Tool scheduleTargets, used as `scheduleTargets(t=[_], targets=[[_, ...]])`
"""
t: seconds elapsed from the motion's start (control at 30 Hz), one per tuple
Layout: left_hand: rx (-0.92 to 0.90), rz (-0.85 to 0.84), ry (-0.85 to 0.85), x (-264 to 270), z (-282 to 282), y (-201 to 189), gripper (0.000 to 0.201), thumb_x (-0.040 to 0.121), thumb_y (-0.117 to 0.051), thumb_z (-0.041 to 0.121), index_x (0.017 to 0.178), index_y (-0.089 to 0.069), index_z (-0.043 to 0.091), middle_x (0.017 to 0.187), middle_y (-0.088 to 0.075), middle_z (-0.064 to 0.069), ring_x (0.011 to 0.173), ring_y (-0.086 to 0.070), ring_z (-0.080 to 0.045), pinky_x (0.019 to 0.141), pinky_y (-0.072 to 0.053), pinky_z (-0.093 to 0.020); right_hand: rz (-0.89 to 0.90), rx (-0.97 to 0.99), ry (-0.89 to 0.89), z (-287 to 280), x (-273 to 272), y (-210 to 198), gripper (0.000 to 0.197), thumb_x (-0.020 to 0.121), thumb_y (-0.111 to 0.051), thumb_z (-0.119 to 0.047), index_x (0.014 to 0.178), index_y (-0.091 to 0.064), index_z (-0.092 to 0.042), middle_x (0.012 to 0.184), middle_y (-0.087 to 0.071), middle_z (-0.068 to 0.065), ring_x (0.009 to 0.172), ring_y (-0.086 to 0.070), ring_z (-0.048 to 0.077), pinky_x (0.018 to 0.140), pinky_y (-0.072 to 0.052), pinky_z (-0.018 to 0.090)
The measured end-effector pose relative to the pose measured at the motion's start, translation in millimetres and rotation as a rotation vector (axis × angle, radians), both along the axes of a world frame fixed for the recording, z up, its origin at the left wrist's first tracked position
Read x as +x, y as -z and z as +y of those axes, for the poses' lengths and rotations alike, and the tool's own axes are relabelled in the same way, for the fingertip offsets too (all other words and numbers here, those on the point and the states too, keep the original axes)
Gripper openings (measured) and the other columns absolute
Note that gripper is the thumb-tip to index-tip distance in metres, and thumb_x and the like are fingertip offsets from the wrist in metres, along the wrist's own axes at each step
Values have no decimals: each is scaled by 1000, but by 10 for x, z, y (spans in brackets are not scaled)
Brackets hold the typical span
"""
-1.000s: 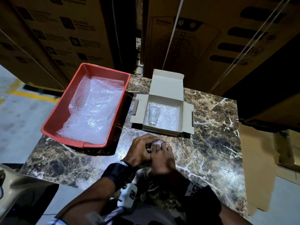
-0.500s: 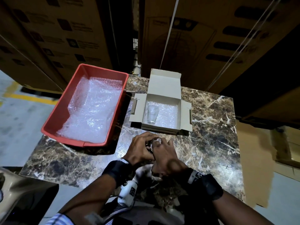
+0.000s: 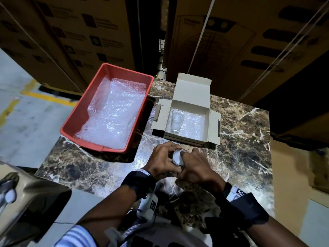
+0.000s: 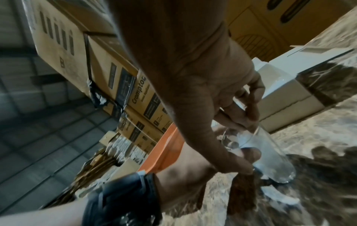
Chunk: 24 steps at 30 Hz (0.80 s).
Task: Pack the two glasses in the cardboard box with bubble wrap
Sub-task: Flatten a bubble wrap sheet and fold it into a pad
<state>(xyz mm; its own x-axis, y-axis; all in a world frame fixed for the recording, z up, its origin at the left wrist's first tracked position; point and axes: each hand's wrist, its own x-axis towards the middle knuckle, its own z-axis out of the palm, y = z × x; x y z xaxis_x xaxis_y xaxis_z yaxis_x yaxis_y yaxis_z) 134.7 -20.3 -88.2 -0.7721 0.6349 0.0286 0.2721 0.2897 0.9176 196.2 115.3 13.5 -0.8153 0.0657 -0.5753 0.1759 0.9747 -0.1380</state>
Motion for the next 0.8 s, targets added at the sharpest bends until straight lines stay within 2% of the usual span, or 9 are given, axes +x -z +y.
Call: scheduleTargets(t=[0.17, 0.3, 0.33, 0.4, 0.43, 0.53, 0.57, 0.7, 0.8], targets=[[-23, -1, -47, 28, 34, 76, 56, 55, -90, 16, 110, -77, 16, 104, -69, 13, 98, -69, -1, 81, -57, -22, 31, 131, -75, -139, 3, 232, 62, 75, -73, -34, 128, -49, -16, 128, -59, 3, 126, -38, 29, 99, -31, 42], [-42, -28, -135, 112, 70, 125, 28, 76, -78, 23, 103, -74, 15, 101, -69, 8, 94, -70, -6, 81, -56, -26, 69, 213, -77, -256, 7, 431, 62, 79, -74, -40, 128, -56, -7, 123, -60, 11, 121, -39, 30, 91, -21, 42], [-47, -21, -126, 106, 69, 123, 24, 80, -76, 24, 103, -74, 14, 102, -70, 5, 94, -68, -7, 82, -56, -30, 89, 232, -87, -285, 18, 475, 60, 73, -80, -40, 116, -63, -3, 110, -64, 14, 111, -42, 30, 85, -22, 41], [-98, 1, -96, 72, 53, 117, 31, 83, -76, 20, 113, -73, 15, 115, -71, 1, 102, -60, -7, 94, -53, -36, 87, 196, -78, -331, 37, 486, 59, 46, -91, -38, 87, -70, -1, 82, -64, 14, 89, -43, 28, 73, -24, 39], [-115, 17, -78, 59, 44, 124, 36, 82, -78, 18, 118, -73, 17, 119, -70, 1, 105, -59, -6, 98, -53, -36, 104, 190, -114, -342, 55, 496, 63, 42, -91, -37, 87, -69, 0, 82, -63, 15, 88, -45, 28, 72, -25, 39], [-56, 9, -101, 80, 35, 79, 37, 77, -80, 20, 114, -75, 15, 107, -70, 8, 96, -68, -5, 84, -57, -33, 16, 205, -134, -294, 6, 404, 71, 73, -77, -38, 128, -53, -1, 124, -56, 16, 119, -44, 33, 93, -33, 41], [-35, -3, -94, 83, 34, 73, 41, 73, -81, 19, 114, -75, 13, 106, -69, 10, 96, -69, -4, 82, -58, -32, 9, 163, -149, -246, -18, 373, 68, 76, -74, -36, 132, -50, -5, 131, -54, 14, 124, -41, 33, 97, -34, 40], [13, 10, -44, 78, 1, 17, 62, 54, -93, 22, 113, -76, 15, 104, -70, 9, 97, -69, -4, 82, -57, -26, -54, -87, -112, -17, -119, 76, 34, 78, -76, -19, 109, -61, -14, 119, -64, 13, 116, -57, 31, 76, -34, 24], [10, 21, -40, 108, 1, -5, 69, 54, -97, 32, 116, -74, 15, 105, -70, 9, 97, -67, -3, 83, -53, -19, -28, -189, -42, 169, -145, -74, 41, 85, -74, -18, 124, -64, -15, 118, -69, 13, 102, -65, 27, 74, -38, 21]])
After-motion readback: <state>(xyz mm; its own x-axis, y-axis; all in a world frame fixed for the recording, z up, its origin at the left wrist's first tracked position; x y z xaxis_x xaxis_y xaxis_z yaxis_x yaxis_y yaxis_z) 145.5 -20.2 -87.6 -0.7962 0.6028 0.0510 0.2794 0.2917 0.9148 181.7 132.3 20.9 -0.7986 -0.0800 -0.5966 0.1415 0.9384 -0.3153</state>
